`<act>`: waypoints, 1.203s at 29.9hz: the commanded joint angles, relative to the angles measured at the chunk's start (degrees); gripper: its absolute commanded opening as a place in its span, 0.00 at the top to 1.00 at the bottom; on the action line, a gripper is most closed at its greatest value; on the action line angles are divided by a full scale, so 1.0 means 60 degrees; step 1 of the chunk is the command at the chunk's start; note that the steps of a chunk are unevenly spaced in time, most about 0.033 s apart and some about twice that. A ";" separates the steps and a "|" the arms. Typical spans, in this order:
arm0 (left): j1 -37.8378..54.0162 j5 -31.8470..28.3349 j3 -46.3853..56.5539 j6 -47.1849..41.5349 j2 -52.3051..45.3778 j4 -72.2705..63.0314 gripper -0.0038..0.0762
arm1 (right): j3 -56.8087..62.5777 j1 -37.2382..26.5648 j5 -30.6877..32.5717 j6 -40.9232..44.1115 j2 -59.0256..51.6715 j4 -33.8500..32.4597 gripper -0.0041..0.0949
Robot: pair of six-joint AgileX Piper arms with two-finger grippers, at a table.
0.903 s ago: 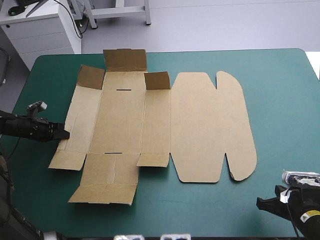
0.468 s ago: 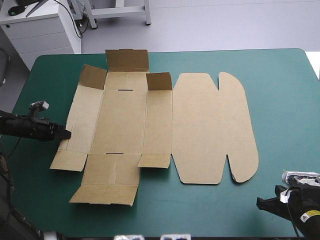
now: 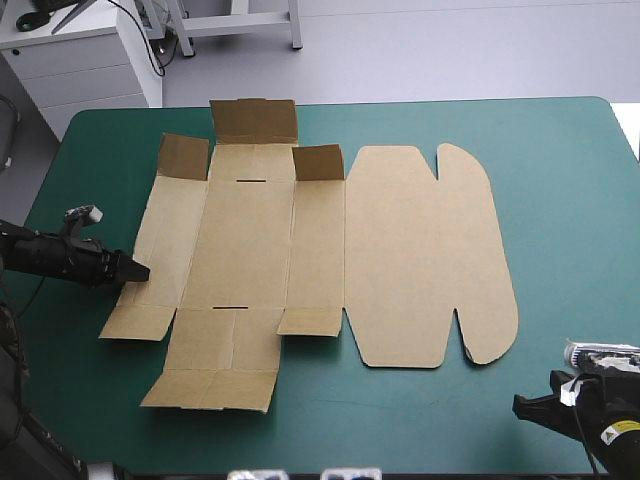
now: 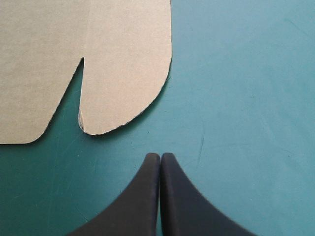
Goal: Fold the box
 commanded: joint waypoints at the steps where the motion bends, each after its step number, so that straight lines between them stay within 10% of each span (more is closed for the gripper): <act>1: -0.0339 0.1016 -0.0203 -0.0526 -0.0061 -0.0555 0.51 | -0.0303 -0.0003 -0.0588 -0.0030 0.0080 0.0064 0.97; 16: -0.1225 0.1016 -0.0203 -0.0715 0.0131 -0.0337 0.53 | -0.0303 -0.0003 -0.0588 -0.0030 0.0080 0.0064 0.97; 24: -0.1225 0.1016 -0.0203 -0.0865 0.0131 0.0613 0.95 | -0.0303 -0.0003 -0.0588 -0.0030 0.0080 0.0064 0.97; 36: -0.1692 0.1016 -0.1710 -0.0916 -0.0597 0.2345 0.96 | -0.0303 -0.0003 -0.0588 -0.0030 0.0080 0.0064 0.97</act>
